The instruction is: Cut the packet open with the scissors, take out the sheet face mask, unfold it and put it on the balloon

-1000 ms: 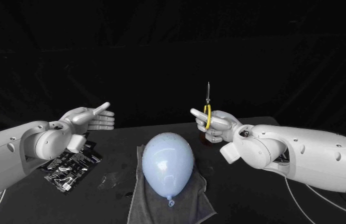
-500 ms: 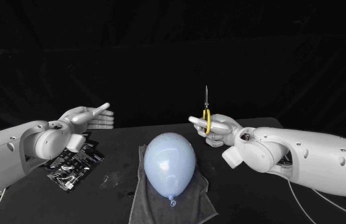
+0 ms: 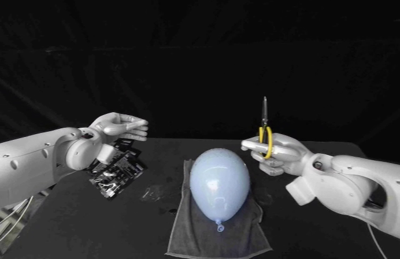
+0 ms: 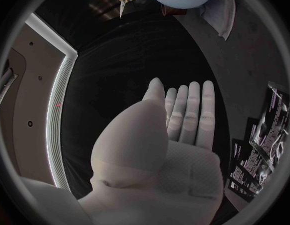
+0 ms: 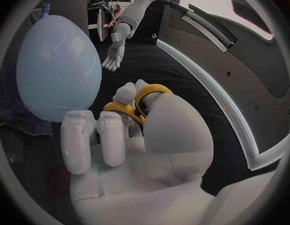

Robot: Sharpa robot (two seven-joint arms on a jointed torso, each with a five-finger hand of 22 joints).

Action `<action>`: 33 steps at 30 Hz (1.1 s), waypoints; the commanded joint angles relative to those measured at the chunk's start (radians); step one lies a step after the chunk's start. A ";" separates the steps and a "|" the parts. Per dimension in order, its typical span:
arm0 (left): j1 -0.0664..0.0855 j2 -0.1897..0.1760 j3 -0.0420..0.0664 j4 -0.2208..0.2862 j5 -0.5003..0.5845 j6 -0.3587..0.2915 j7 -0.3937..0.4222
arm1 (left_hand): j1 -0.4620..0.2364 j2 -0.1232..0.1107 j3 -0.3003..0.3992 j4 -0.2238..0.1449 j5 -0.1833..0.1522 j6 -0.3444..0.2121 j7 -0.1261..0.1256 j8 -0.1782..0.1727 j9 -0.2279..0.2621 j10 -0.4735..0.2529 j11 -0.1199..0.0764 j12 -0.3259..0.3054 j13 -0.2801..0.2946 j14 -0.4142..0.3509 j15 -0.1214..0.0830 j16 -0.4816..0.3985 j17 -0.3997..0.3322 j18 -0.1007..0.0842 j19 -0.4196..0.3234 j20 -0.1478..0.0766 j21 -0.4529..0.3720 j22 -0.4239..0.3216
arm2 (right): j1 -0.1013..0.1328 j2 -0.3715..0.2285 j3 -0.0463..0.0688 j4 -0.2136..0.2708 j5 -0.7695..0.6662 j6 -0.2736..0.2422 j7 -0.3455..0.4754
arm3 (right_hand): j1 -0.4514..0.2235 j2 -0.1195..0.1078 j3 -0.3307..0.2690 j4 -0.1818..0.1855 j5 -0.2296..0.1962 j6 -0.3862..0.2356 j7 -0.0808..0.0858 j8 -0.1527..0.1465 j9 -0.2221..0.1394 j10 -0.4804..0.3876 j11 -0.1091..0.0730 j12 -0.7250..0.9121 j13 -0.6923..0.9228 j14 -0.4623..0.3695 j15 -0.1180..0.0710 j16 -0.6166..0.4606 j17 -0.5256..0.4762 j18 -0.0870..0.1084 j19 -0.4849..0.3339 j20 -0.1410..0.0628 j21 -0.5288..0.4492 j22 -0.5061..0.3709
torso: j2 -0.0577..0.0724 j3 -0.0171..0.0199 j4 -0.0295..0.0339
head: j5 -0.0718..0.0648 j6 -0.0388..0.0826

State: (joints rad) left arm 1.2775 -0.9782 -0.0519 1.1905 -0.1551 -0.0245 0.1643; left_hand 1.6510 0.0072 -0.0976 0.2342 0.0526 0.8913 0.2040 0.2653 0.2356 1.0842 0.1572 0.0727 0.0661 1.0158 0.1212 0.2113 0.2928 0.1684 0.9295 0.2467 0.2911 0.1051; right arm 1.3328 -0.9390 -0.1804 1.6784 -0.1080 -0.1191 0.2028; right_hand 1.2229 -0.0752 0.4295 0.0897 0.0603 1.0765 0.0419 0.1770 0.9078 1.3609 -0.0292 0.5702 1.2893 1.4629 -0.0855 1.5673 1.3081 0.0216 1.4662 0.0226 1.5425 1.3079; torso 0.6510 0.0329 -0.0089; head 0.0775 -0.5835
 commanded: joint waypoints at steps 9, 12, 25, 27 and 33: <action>-0.047 -0.066 -0.010 0.032 -0.195 -0.057 0.108 | 0.020 -0.023 -0.029 0.043 -0.003 0.010 -0.006 -0.014 -0.011 0.066 -0.013 0.006 0.001 0.022 -0.012 0.030 0.026 0.009 -0.018 0.003 0.003 0.000 | 0.000 -0.021 0.001 0.008 -0.011 0.058 0.038 | -0.026 -0.024 0.023 -0.010 -0.008 -0.001 0.020 -0.031 -0.025 0.210 0.017 1.001 0.281 0.108 0.012 0.003 0.263 -0.016 0.092 0.013 0.005 0.254 | -0.005 -0.0012 -0.0003 | 0.157 -0.052; -0.057 -0.090 -0.014 0.049 -0.215 -0.086 0.122 | 0.018 -0.027 -0.043 0.053 -0.003 0.012 -0.004 -0.016 -0.013 0.068 -0.011 0.001 0.001 0.015 -0.010 0.035 0.033 -0.002 -0.074 0.020 -0.026 -0.014 | 0.000 -0.024 0.001 0.011 -0.014 0.055 0.038 | -0.035 -0.027 0.025 -0.011 -0.010 -0.004 0.024 -0.040 -0.033 0.210 0.020 1.001 0.281 0.108 0.015 0.003 0.263 -0.016 0.092 0.015 0.006 0.254 | -0.005 -0.0015 0.0019 | 0.198 -0.067; -0.075 -0.147 -0.034 0.012 -0.428 -0.257 0.001 | -0.023 -0.063 -0.116 0.054 -0.003 -0.033 0.024 -0.044 -0.027 -0.021 0.020 -0.009 -0.002 -0.053 0.017 0.023 0.044 0.010 -0.056 0.019 0.007 -0.001 | 0.000 -0.027 0.001 0.002 -0.015 0.033 0.039 | -0.037 -0.024 0.038 -0.020 -0.008 0.000 0.027 -0.051 -0.044 0.210 0.023 1.001 0.281 0.108 0.018 0.003 0.263 -0.015 0.091 0.018 0.003 0.253 | -0.010 0.0007 0.0058 | 0.382 -0.134; -0.080 -0.150 -0.035 0.007 -0.458 -0.289 -0.022 | -0.027 -0.075 -0.112 0.056 -0.003 -0.042 0.027 -0.047 -0.028 -0.038 0.023 -0.006 -0.002 -0.065 0.021 0.025 0.045 0.010 -0.067 0.023 0.004 -0.003 | 0.000 -0.027 0.001 0.002 -0.015 0.029 0.040 | -0.039 -0.025 0.038 -0.020 -0.008 0.001 0.027 -0.052 -0.045 0.210 0.024 1.001 0.281 0.108 0.018 0.003 0.263 -0.015 0.091 0.018 0.002 0.252 | -0.010 0.0011 0.0070 | 0.395 -0.140; -0.094 -0.158 -0.037 0.009 -0.580 -0.361 -0.074 | -0.066 -0.154 -0.054 0.060 -0.003 -0.060 0.025 -0.044 -0.027 -0.070 0.029 0.004 0.000 -0.131 0.034 0.026 0.044 -0.009 -0.150 0.042 -0.032 -0.021 | 0.000 -0.028 0.001 -0.002 -0.015 0.019 0.042 | -0.042 -0.027 0.038 -0.021 -0.009 0.001 0.028 -0.053 -0.047 0.210 0.024 1.001 0.281 0.108 0.018 0.003 0.263 -0.014 0.089 0.019 -0.001 0.251 | -0.009 0.0000 0.0088 | 0.419 -0.145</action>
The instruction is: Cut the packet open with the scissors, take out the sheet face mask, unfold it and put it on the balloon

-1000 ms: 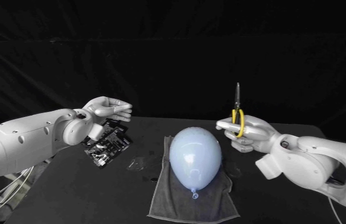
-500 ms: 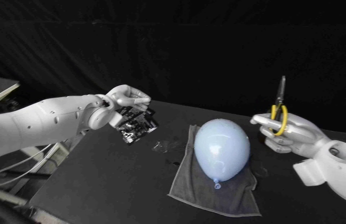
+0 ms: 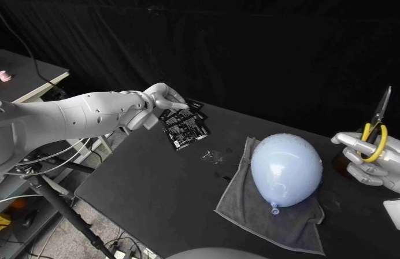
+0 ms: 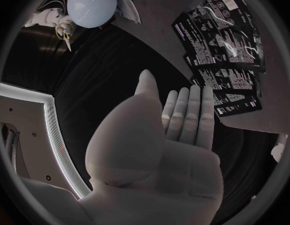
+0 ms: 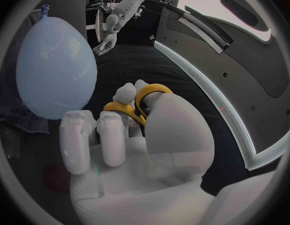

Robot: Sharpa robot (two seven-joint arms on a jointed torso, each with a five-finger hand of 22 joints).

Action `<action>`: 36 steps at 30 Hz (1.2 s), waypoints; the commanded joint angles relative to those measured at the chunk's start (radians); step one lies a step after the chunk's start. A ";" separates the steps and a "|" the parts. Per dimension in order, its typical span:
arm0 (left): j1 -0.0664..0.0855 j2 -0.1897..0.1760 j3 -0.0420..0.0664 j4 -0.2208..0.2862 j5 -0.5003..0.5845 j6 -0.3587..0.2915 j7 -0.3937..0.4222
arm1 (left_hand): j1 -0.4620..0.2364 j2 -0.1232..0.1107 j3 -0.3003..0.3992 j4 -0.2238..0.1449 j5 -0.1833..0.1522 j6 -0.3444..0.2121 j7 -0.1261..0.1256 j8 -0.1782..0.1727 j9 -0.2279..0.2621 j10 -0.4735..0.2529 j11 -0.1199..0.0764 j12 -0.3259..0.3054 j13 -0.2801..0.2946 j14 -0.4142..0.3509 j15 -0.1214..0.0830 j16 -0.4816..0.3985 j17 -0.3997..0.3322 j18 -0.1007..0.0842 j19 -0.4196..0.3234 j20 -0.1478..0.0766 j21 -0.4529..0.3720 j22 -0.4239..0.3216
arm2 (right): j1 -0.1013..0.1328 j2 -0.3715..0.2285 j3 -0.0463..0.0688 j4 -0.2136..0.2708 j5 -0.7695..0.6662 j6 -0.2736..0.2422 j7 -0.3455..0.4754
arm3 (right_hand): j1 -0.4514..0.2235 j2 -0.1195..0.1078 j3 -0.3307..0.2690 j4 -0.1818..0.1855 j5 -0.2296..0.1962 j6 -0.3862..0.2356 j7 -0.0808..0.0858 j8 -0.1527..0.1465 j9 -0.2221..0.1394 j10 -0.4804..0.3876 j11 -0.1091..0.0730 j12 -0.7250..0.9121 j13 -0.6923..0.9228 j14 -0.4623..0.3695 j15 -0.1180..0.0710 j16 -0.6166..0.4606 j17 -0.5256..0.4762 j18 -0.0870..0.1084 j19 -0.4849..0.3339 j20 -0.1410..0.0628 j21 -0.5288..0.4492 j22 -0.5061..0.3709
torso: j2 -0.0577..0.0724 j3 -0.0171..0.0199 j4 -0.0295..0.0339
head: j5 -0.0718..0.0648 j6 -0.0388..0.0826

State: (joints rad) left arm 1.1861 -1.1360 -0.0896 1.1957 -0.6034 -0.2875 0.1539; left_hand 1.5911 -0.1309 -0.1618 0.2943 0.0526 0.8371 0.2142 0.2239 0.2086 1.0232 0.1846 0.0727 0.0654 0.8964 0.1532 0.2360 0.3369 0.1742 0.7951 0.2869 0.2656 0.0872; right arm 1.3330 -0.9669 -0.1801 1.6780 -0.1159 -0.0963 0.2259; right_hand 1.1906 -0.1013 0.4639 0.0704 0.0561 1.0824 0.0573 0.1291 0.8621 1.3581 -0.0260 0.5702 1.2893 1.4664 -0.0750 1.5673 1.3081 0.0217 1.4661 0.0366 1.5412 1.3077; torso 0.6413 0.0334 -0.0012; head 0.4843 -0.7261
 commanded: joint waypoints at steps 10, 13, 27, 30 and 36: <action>-0.028 0.020 -0.001 0.003 -0.378 -0.126 -0.152 | -0.037 -0.087 0.016 0.003 -0.002 -0.049 -0.053 -0.015 -0.003 -0.044 0.021 0.012 -0.001 -0.115 0.029 -0.026 -0.027 -0.068 -0.117 0.004 -0.056 -0.021 | 0.000 -0.003 0.001 -0.003 -0.022 -0.015 0.022 | -0.012 -0.003 0.003 -0.002 -0.005 -0.005 0.013 -0.007 -0.002 0.213 0.021 1.001 0.282 0.104 0.008 0.003 0.263 -0.013 0.088 0.005 -0.002 0.251 | 0.001 -0.0005 -0.0009 | 0.021 0.002; -0.038 0.028 -0.001 0.007 -0.421 -0.121 -0.174 | -0.043 -0.106 0.001 0.005 -0.001 -0.057 -0.054 -0.020 -0.004 -0.064 0.026 0.008 -0.001 -0.138 0.036 -0.041 -0.038 -0.084 -0.204 0.005 -0.088 -0.028 | 0.000 -0.004 0.001 -0.003 -0.026 -0.017 0.022 | -0.012 -0.003 0.003 -0.002 -0.005 -0.005 0.013 -0.007 -0.002 0.213 0.021 1.001 0.282 0.104 0.008 0.003 0.263 -0.013 0.088 0.005 -0.002 0.251 | 0.001 -0.0004 -0.0014 | 0.022 0.003; -0.083 0.077 -0.001 0.024 -0.634 -0.147 -0.263 | -0.090 -0.155 -0.039 0.006 0.000 -0.093 -0.008 -0.033 -0.009 -0.095 0.040 0.024 0.004 -0.140 0.048 -0.050 -0.061 -0.086 -0.233 -0.002 -0.097 -0.021 | 0.000 -0.004 0.001 -0.009 -0.046 -0.027 0.022 | -0.013 -0.004 0.004 -0.003 -0.005 -0.005 0.013 -0.009 -0.003 0.213 0.022 1.001 0.282 0.104 0.009 0.003 0.263 -0.012 0.085 0.006 -0.007 0.248 | 0.001 -0.0008 -0.0011 | 0.011 0.009; -0.089 0.097 -0.001 0.007 -0.651 -0.158 -0.285 | -0.093 -0.156 -0.041 0.007 0.000 -0.106 0.002 -0.038 -0.012 -0.097 0.038 0.026 0.003 -0.138 0.047 -0.048 -0.062 -0.078 -0.214 -0.002 -0.089 -0.017 | 0.000 -0.004 0.001 -0.008 -0.051 -0.028 0.022 | -0.013 -0.004 0.004 -0.003 -0.005 -0.005 0.013 -0.009 -0.004 0.213 0.022 1.001 0.282 0.104 0.009 0.003 0.263 -0.011 0.083 0.006 -0.010 0.247 | 0.001 -0.0008 -0.0019 | 0.012 0.009; -0.100 0.136 -0.001 -0.031 -0.672 -0.192 -0.328 | -0.094 -0.164 -0.048 0.007 0.001 -0.166 -0.009 -0.057 -0.025 -0.141 0.027 0.018 0.000 -0.185 0.044 -0.070 -0.077 -0.055 -0.268 -0.004 -0.106 -0.025 | 0.000 -0.007 0.001 -0.005 -0.062 -0.032 0.022 | -0.013 -0.004 0.004 -0.004 -0.005 -0.005 0.013 -0.009 -0.004 0.213 0.022 1.001 0.282 0.104 0.009 0.003 0.263 -0.011 0.082 0.006 -0.013 0.246 | 0.002 -0.0010 -0.0020 | 0.010 0.009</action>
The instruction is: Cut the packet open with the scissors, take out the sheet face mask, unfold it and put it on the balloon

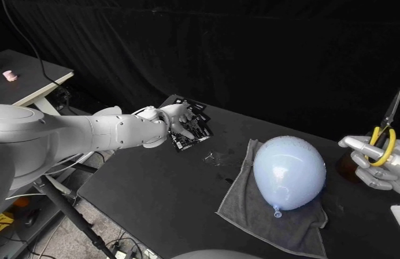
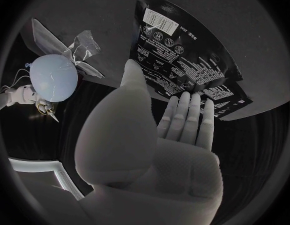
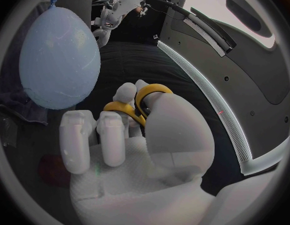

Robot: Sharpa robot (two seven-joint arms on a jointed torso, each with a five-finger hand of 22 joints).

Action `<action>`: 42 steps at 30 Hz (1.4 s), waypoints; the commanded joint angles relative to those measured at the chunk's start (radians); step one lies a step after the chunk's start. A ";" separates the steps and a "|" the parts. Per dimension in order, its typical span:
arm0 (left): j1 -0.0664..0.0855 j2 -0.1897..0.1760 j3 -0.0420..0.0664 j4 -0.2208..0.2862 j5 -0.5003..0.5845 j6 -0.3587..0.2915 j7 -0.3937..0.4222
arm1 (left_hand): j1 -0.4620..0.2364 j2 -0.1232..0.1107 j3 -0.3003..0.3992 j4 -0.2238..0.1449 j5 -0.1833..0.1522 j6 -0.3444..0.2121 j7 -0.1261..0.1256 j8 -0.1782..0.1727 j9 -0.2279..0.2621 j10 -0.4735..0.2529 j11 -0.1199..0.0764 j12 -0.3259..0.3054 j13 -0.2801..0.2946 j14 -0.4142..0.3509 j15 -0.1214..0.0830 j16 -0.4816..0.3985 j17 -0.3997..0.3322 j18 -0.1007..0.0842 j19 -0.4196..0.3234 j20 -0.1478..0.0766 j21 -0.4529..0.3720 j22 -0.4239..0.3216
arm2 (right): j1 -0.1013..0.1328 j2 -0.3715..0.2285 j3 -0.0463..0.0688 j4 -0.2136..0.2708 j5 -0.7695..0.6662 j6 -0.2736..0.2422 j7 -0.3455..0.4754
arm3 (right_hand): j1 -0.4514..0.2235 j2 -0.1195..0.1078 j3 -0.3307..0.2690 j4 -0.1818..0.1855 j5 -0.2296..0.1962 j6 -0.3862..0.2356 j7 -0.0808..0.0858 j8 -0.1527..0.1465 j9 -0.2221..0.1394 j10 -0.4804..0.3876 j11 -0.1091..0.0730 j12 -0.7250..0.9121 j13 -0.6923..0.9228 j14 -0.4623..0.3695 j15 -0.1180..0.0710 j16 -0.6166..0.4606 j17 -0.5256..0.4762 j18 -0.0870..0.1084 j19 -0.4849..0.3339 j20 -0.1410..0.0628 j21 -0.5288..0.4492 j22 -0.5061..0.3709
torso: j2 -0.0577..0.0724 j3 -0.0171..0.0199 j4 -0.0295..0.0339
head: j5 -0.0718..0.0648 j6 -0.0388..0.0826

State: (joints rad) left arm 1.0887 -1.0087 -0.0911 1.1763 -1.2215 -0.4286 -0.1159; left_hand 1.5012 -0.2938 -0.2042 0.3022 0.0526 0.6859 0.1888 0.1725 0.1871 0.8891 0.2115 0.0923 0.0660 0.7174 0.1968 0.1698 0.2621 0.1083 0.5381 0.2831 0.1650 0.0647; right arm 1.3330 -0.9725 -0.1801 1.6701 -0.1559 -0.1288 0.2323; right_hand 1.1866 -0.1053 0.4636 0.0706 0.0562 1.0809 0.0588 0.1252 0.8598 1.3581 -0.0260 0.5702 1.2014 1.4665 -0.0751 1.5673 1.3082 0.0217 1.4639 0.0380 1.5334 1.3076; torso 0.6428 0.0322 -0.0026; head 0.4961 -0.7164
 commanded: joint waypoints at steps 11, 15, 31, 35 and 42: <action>-0.007 0.022 0.002 -0.007 -0.062 -0.076 -0.088 | -0.004 -0.009 -0.016 -0.001 0.000 -0.125 0.000 -0.044 -0.029 -0.063 0.016 -0.005 0.000 -0.046 0.012 -0.012 -0.011 0.028 -0.083 0.003 -0.030 -0.010 | 0.000 -0.003 0.001 0.002 -0.037 -0.009 0.016 | -0.008 -0.001 0.005 -0.005 -0.005 -0.003 0.012 -0.006 -0.002 0.213 0.022 1.001 0.369 0.104 0.009 0.004 0.263 -0.010 0.082 0.005 -0.008 0.245 | -0.001 0.0017 0.0007 | -0.008 -0.008; -0.008 0.021 0.002 0.005 -0.067 -0.054 -0.109 | -0.012 -0.011 -0.018 -0.001 0.000 -0.149 -0.008 -0.051 -0.033 -0.084 0.018 -0.004 0.001 -0.068 0.013 -0.014 -0.013 0.027 -0.133 0.005 -0.047 -0.016 | 0.000 -0.003 0.001 0.001 -0.043 -0.010 0.016 | -0.008 -0.002 0.006 -0.007 -0.005 -0.002 0.011 -0.006 -0.003 0.213 0.022 1.001 0.369 0.104 0.009 0.004 0.263 -0.009 0.082 0.005 -0.010 0.244 | -0.002 0.0016 0.0007 | -0.010 -0.008; -0.029 -0.003 0.002 0.067 -0.091 -0.005 -0.203 | -0.123 -0.018 -0.026 0.000 0.000 -0.242 0.078 -0.075 -0.052 -0.171 0.030 -0.009 -0.001 -0.265 0.034 -0.057 -0.067 -0.038 -0.281 0.013 -0.100 -0.031 | 0.000 -0.006 0.001 0.002 -0.054 -0.013 0.014 | -0.007 -0.004 0.007 -0.011 -0.005 0.000 0.011 -0.007 -0.004 0.213 0.022 1.001 0.369 0.104 0.009 0.004 0.263 -0.009 0.080 0.005 -0.012 0.244 | -0.001 0.0013 0.0009 | -0.016 -0.008; -0.044 0.001 0.002 0.066 -0.098 -0.011 -0.210 | -0.119 -0.020 -0.028 0.000 0.000 -0.282 0.077 -0.088 -0.062 -0.214 0.030 -0.024 -0.005 -0.377 0.033 -0.092 -0.108 -0.051 -0.290 0.013 -0.103 -0.031 | 0.000 -0.009 0.001 0.003 -0.059 -0.014 0.013 | -0.007 -0.004 0.007 -0.011 -0.006 0.000 0.011 -0.007 -0.004 0.213 0.022 1.001 0.369 0.104 0.009 0.004 0.263 -0.009 0.080 0.005 -0.013 0.243 | 0.000 0.0004 0.0004 | -0.018 -0.010; -0.066 0.004 0.003 0.069 -0.114 -0.020 -0.215 | -0.110 -0.020 -0.028 0.000 0.000 -0.294 0.077 -0.092 -0.064 -0.298 0.025 -0.037 -0.010 -0.467 0.028 -0.119 -0.145 -0.051 -0.287 0.013 -0.103 -0.029 | 0.000 -0.012 0.001 0.004 -0.062 -0.015 0.012 | -0.007 -0.003 0.008 -0.012 -0.006 0.001 0.011 -0.007 -0.004 0.213 0.022 1.001 0.369 0.104 0.009 0.004 0.263 -0.009 0.080 0.005 -0.013 0.243 | 0.000 0.0003 0.0016 | -0.021 -0.013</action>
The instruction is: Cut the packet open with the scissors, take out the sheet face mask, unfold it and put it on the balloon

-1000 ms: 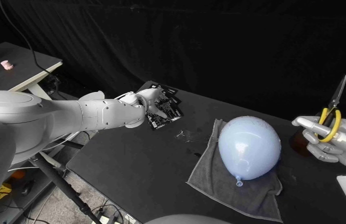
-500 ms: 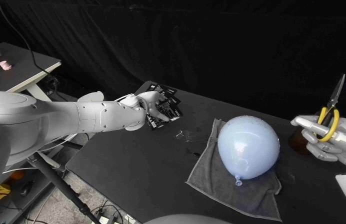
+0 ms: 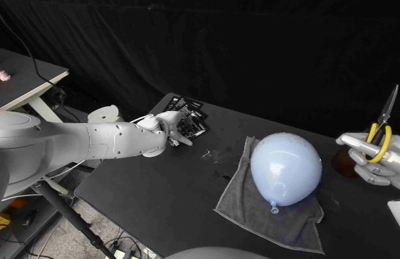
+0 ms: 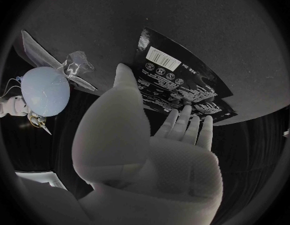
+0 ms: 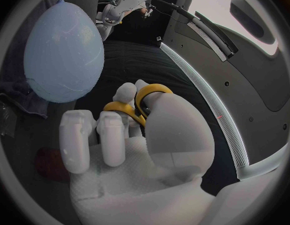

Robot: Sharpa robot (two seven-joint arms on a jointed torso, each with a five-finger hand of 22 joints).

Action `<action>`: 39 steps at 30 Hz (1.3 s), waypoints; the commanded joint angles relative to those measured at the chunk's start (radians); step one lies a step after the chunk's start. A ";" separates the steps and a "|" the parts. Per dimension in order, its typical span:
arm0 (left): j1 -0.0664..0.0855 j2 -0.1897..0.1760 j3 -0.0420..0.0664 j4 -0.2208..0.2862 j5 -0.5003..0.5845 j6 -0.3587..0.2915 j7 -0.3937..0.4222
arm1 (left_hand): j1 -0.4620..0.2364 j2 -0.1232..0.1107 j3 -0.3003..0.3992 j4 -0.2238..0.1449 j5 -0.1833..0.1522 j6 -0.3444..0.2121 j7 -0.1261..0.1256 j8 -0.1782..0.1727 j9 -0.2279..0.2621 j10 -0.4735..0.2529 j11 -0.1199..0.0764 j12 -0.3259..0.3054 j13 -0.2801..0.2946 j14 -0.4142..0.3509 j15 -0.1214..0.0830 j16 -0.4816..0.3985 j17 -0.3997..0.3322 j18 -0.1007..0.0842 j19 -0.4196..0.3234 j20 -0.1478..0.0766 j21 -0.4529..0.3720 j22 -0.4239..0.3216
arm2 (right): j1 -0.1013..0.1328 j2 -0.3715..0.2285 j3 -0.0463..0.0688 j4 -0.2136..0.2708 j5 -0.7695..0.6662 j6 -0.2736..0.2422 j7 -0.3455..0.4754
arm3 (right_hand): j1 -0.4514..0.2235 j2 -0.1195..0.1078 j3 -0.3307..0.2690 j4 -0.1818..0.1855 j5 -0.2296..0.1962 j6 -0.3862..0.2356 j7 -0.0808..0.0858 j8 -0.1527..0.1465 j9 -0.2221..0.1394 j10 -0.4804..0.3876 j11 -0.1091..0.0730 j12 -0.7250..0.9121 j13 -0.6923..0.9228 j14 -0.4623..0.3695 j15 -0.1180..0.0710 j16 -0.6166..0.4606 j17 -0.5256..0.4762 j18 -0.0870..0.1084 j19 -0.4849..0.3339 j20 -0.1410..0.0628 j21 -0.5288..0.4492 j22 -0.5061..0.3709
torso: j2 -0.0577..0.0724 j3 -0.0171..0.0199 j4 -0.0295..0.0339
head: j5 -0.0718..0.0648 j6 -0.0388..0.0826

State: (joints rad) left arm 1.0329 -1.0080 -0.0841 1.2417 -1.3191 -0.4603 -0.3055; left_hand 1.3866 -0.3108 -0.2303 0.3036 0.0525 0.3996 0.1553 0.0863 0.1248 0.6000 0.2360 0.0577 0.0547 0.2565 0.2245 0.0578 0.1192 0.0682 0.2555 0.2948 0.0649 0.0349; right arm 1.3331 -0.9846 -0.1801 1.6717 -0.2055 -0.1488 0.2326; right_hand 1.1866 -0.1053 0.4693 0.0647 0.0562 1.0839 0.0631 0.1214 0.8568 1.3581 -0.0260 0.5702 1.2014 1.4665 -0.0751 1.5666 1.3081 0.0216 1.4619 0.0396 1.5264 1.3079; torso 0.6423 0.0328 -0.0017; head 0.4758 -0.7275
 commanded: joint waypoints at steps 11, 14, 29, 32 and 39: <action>-0.024 0.011 -0.003 0.007 -0.036 0.027 -0.029 | 0.054 -0.001 0.002 -0.003 0.000 0.042 0.095 0.011 0.015 0.045 -0.017 0.020 0.014 0.039 -0.017 0.003 0.017 -0.004 -0.006 -0.007 -0.003 0.002 | 0.000 -0.001 0.001 0.002 -0.022 0.007 0.010 | -0.008 -0.003 0.004 -0.009 -0.006 0.005 0.005 -0.003 -0.002 0.213 0.021 1.001 0.369 0.104 0.009 0.004 0.263 -0.009 0.082 0.004 -0.006 0.243 | 0.000 0.0003 -0.0011 | -0.001 -0.006; -0.027 0.014 -0.003 0.007 -0.038 0.028 -0.029 | 0.096 0.003 0.010 -0.002 0.001 0.117 0.087 0.037 0.038 0.076 -0.025 0.039 0.020 0.119 -0.026 0.028 0.047 0.005 0.000 -0.014 -0.001 0.004 | 0.000 -0.002 0.001 0.003 -0.025 0.007 0.009 | -0.008 -0.003 0.004 -0.009 -0.006 0.005 0.005 -0.003 -0.002 0.213 0.021 1.001 0.369 0.104 0.009 0.004 0.263 -0.009 0.082 0.004 -0.006 0.243 | 0.000 0.0006 -0.0012 | -0.002 -0.006; -0.033 0.015 -0.002 0.003 -0.020 0.036 -0.014 | 0.171 0.135 0.301 -0.006 -0.003 0.432 0.035 0.171 0.120 0.232 -0.062 0.093 0.013 0.343 -0.062 0.093 0.098 0.112 0.058 -0.012 0.030 0.019 | 0.000 -0.004 0.001 0.004 -0.027 0.005 0.009 | -0.008 -0.002 0.005 -0.010 -0.005 0.007 0.005 -0.002 -0.003 0.213 0.020 1.001 0.369 0.104 0.009 0.004 0.263 -0.008 0.082 0.004 -0.007 0.243 | -0.001 0.0007 -0.0007 | -0.006 -0.005; -0.033 0.015 -0.002 0.004 -0.009 0.038 -0.008 | 0.174 0.151 0.329 -0.007 -0.004 0.441 0.031 0.172 0.119 0.241 -0.064 0.088 0.011 0.347 -0.063 0.090 0.095 0.114 0.058 -0.011 0.031 0.020 | 0.000 -0.004 0.001 0.004 -0.027 0.004 0.009 | -0.008 -0.002 0.007 -0.011 -0.005 0.008 0.004 -0.003 -0.003 0.213 0.020 1.001 0.369 0.104 0.009 0.004 0.263 -0.008 0.081 0.004 -0.008 0.242 | -0.001 0.0007 -0.0003 | -0.007 -0.005; -0.033 0.015 -0.002 0.003 0.012 0.044 0.008 | 0.182 0.184 0.404 -0.008 -0.005 0.461 0.025 0.168 0.111 0.255 -0.065 0.071 0.010 0.364 -0.062 0.085 0.091 0.115 0.060 -0.011 0.036 0.021 | 0.000 -0.004 0.001 0.002 -0.028 0.003 0.010 | -0.008 -0.002 0.007 -0.011 -0.005 0.008 0.004 -0.003 -0.003 0.213 0.020 1.001 0.369 0.104 0.009 0.004 0.263 -0.008 0.081 0.004 -0.008 0.242 | -0.001 0.0006 -0.0005 | -0.007 -0.004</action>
State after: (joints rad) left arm 1.0206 -0.9986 -0.0717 1.2457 -1.3479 -0.5072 -0.2922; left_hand 1.5791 -0.1261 0.1659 0.2955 0.0528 0.8404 0.1763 0.2305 0.1933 0.8474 0.1715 0.1348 0.0654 0.6130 0.1613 0.1458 0.2116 0.1707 0.3113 0.2788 0.0989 0.0553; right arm 1.3330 -0.9887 -0.1800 1.6731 -0.2255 -0.1508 0.2314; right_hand 1.1866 -0.1053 0.4749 0.0590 0.0562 1.0889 0.0650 0.1215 0.8544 1.3581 -0.0260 0.5702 1.2014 1.4665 -0.0751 1.5656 1.3081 0.0216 1.4617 0.0396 1.5217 1.3079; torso 0.6414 0.0336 -0.0020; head 0.4690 -0.7322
